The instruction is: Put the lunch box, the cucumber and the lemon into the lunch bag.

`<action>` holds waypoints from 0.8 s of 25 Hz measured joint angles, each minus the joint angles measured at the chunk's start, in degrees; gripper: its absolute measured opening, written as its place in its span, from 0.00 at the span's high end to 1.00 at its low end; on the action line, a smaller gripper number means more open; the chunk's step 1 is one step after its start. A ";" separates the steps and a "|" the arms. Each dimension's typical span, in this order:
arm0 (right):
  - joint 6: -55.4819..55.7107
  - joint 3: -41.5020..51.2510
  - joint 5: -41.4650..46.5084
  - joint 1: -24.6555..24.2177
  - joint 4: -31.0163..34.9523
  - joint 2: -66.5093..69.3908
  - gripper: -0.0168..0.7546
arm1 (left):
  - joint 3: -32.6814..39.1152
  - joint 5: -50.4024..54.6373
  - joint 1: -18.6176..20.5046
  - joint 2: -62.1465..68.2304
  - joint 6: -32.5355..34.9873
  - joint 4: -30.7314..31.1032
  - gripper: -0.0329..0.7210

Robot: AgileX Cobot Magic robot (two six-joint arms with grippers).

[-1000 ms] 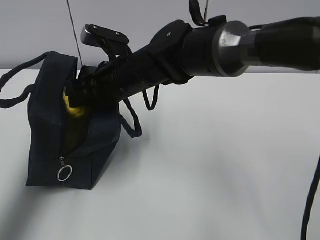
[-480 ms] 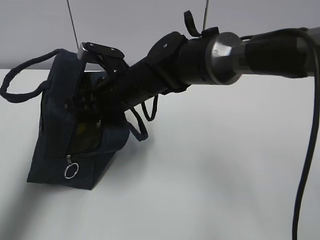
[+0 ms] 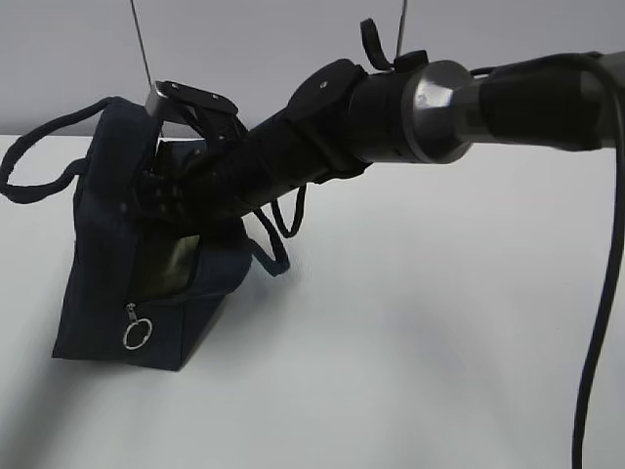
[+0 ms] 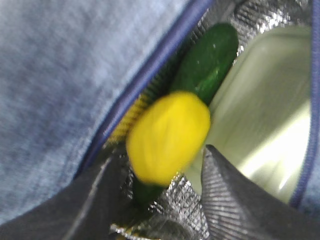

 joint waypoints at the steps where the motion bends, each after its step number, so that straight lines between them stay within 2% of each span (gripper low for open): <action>1: 0.00 -0.26 0.00 0.00 -0.39 -0.30 0.46 | 0.00 0.00 0.00 0.00 0.00 0.00 0.63; 13: 0.77 -2.80 1.17 -3.38 -9.19 -7.85 0.50 | 0.00 0.00 0.00 0.00 0.00 0.00 0.63; 20: 0.77 -2.86 8.34 -5.53 -11.59 -12.85 0.50 | 0.00 0.00 0.00 0.00 0.00 -0.13 0.63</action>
